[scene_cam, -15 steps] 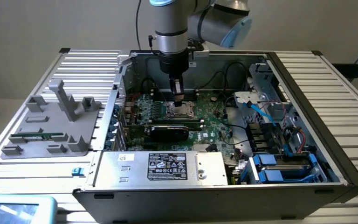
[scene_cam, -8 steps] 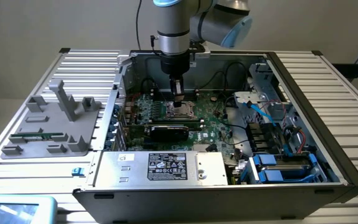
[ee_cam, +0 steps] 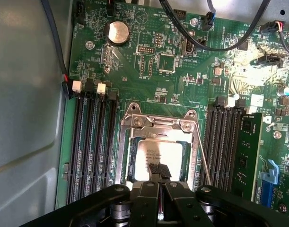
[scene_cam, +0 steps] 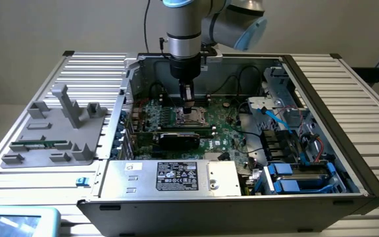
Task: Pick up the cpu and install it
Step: 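Close the cpu cover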
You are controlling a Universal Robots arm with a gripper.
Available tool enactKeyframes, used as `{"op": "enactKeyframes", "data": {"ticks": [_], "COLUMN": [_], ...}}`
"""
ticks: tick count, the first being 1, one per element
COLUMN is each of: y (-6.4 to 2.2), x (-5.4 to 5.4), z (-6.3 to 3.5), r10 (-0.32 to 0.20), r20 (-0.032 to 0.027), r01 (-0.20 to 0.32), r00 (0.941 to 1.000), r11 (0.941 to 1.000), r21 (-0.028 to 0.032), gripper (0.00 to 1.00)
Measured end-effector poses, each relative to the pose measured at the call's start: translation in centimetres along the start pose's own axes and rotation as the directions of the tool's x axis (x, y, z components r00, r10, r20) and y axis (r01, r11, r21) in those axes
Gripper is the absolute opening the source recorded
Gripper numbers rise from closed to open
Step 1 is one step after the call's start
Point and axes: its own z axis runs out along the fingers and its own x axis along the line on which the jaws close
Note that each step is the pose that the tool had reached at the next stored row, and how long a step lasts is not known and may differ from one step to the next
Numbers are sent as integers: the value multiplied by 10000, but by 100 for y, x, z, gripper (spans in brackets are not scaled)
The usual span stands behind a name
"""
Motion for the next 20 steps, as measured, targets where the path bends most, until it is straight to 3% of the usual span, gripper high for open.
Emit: {"op": "enactKeyframes", "data": {"ticks": [3, 10, 20], "y": [-1, -19, -70], "x": [1, 4, 12], "z": [4, 13, 39], "r10": [-4, -9, -11], "r20": [-7, -10, -3], "r01": [4, 9, 11], "r00": [10000, 10000, 10000], "r11": [10000, 9999, 9999], "r21": [53, 101, 116], "gripper": [9, 9, 9]}}
